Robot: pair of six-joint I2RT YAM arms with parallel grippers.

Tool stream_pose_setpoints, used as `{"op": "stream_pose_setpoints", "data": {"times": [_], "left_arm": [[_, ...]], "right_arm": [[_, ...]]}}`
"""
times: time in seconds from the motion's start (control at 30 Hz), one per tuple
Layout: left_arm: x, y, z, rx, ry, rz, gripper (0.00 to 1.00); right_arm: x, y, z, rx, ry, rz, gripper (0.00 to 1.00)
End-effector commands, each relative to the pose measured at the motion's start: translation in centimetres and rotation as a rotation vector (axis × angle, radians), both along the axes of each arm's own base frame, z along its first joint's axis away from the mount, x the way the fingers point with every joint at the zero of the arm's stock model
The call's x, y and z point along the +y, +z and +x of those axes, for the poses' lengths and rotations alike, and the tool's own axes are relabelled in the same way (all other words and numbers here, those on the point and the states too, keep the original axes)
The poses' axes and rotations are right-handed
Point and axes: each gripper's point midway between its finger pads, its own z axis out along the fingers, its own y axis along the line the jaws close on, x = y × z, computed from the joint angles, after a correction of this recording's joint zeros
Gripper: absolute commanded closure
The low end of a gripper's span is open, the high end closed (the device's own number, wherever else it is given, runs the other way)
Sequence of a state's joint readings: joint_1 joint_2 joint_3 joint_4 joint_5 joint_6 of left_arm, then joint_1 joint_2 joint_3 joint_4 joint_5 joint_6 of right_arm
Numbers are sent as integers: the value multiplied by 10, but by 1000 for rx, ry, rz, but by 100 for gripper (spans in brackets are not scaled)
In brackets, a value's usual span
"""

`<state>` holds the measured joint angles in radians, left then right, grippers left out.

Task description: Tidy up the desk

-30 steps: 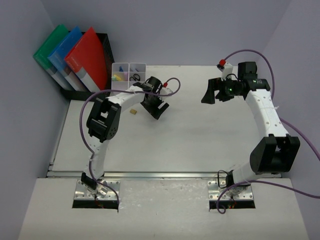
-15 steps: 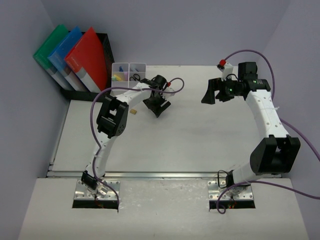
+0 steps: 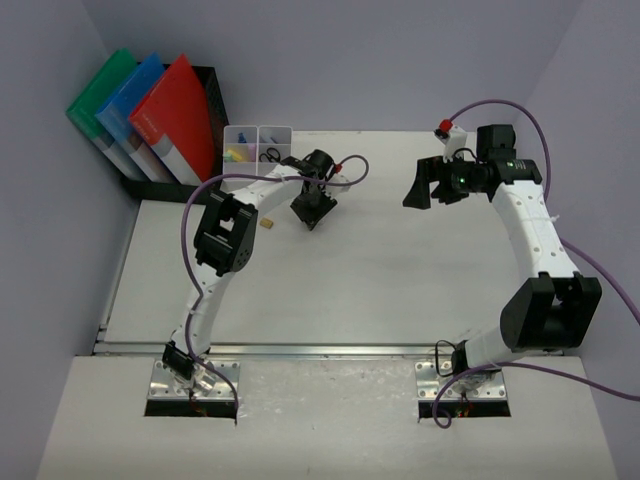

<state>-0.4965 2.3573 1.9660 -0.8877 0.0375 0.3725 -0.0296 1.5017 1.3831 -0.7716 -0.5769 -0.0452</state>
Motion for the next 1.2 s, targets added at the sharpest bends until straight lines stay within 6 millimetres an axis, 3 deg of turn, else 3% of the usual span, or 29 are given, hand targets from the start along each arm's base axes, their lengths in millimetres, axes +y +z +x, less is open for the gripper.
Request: {"op": "stream_pose_setpoints", "data": {"times": [0.0,0.3,0.33,0.43,0.47,0.57,0.67,0.83,1.17], "left_arm": [[-14,32,13,-99,-22,-64,73],[-19,39,10,-95,-51,-94,98],[-18,40,10,-96,-54,-92,94],[-18,42,8,-88,-56,-99,71],[-19,46,7,-92,-50,-109,57],[-22,57,6,-104,-35,-130,40],[-23,67,7,-119,-21,-146,34],[-28,74,10,-118,1,-173,32],[-36,55,7,-32,55,-188,40]], "right_arm": [[1,15,0,-62,8,6,1],[0,14,0,-60,7,4,1],[1,13,-1,-59,8,5,1],[0,14,0,-59,8,6,1],[0,13,-1,-58,9,5,1],[1,12,0,-56,10,5,1],[1,13,1,-58,9,4,1],[1,14,3,-59,9,10,1],[1,13,2,-54,9,8,1]]}}
